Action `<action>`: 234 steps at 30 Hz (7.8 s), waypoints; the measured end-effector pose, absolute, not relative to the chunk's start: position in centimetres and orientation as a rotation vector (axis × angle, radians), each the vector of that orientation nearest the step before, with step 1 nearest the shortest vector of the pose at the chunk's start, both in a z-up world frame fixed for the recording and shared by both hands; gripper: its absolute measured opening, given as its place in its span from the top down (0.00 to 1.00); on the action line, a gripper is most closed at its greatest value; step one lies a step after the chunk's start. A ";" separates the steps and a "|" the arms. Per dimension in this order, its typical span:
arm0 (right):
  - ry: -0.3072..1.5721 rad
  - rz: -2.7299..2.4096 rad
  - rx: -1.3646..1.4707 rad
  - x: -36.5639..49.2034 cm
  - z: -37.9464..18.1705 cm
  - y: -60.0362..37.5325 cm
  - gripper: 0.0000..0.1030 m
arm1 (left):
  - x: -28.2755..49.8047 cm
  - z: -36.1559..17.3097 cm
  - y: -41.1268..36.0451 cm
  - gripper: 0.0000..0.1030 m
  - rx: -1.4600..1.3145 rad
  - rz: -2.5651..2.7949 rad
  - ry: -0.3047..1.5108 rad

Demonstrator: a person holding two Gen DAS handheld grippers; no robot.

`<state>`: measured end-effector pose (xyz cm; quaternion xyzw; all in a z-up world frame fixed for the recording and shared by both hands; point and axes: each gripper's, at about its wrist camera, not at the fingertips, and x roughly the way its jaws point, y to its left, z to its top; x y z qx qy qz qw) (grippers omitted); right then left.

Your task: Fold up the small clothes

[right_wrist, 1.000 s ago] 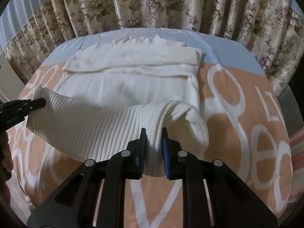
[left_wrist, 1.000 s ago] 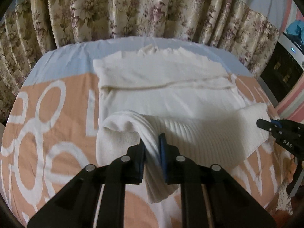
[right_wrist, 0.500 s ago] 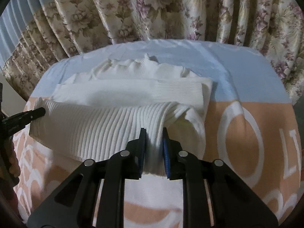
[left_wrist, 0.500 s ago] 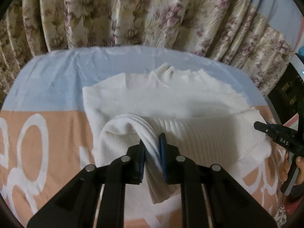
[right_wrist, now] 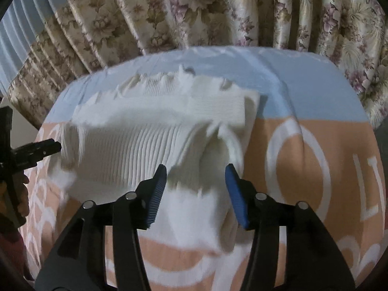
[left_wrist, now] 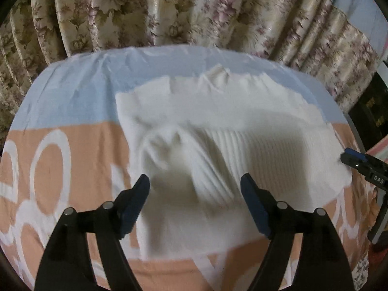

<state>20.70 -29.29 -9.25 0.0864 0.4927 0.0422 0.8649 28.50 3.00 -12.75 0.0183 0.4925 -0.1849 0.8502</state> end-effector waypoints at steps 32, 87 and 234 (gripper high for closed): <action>0.959 0.019 0.233 35.5 -8.6 -30.7 0.76 | 42.7 -10.2 4.7 0.36 -0.174 -0.317 0.976; 0.934 0.034 0.653 14.7 -14.2 -36.6 0.80 | 24.2 -16.3 5.9 0.31 0.064 -0.214 1.058; 1.069 0.316 0.056 24.1 -11.0 -16.2 0.69 | 34.7 -14.0 1.7 0.39 0.224 -0.347 1.044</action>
